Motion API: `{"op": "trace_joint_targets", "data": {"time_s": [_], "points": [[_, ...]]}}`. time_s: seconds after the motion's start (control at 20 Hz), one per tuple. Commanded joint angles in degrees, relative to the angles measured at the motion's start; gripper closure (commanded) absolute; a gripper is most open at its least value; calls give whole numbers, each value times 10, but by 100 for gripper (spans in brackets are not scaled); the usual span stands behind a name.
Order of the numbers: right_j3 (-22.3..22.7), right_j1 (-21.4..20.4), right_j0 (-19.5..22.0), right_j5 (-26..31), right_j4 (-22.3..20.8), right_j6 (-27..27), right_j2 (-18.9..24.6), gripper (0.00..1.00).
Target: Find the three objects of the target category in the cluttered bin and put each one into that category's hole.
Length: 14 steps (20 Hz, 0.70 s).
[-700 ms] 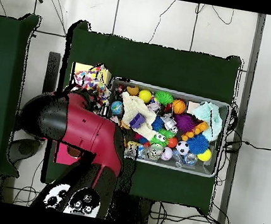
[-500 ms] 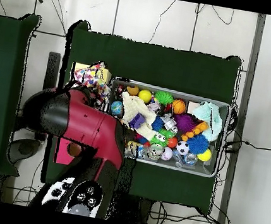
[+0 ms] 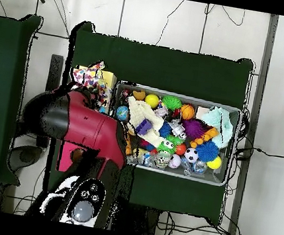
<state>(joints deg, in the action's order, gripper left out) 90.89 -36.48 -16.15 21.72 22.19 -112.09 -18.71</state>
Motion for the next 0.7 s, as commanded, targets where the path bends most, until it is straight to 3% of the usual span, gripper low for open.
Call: {"op": "trace_joint_targets", "data": {"time_s": [0.05, 0.4, 0.7], "points": [[24, 41, 9, -55, 15, -120, 69, 100], [11, 70, 34, -98, 15, -107, 104, 100], [19, 80, 4, -48, 2, -111, 45, 100]]}}
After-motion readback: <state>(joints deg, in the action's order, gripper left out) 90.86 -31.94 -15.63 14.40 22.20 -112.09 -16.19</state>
